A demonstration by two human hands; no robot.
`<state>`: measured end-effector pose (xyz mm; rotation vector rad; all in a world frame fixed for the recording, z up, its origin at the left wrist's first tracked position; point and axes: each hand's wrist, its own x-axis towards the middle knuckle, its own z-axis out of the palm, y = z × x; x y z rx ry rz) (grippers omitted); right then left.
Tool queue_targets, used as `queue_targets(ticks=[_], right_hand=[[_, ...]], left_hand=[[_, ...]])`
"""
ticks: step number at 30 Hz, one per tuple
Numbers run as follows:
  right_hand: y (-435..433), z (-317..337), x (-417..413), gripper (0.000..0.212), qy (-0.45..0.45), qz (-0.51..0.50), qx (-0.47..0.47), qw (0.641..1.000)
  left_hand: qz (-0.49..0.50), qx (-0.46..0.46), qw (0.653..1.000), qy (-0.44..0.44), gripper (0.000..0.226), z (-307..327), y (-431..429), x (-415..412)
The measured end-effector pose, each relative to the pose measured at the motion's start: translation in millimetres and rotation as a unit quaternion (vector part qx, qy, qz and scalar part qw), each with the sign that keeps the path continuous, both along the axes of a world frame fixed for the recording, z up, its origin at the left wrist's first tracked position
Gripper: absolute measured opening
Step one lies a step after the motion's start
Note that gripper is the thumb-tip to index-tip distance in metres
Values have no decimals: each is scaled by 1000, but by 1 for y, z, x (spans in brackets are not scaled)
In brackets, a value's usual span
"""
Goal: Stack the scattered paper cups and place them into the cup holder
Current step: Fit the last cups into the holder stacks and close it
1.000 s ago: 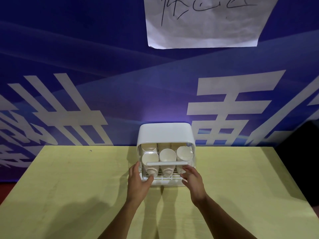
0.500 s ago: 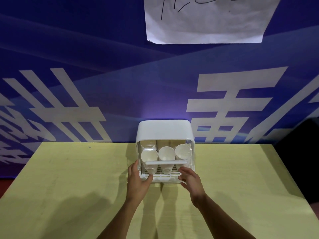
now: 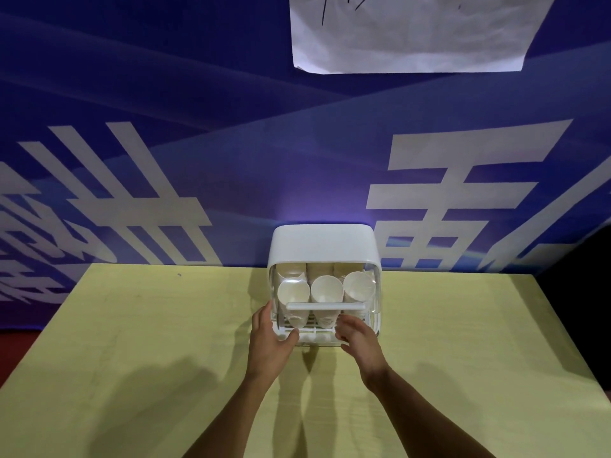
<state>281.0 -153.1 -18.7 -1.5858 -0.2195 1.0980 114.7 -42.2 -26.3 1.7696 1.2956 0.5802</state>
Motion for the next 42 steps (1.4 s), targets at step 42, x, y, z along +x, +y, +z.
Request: queue_targets(ticks=[42], right_hand=[[8, 5, 9, 72, -97, -114, -17, 989]], left_hand=[[80, -40, 996, -26, 64, 5, 9, 18]])
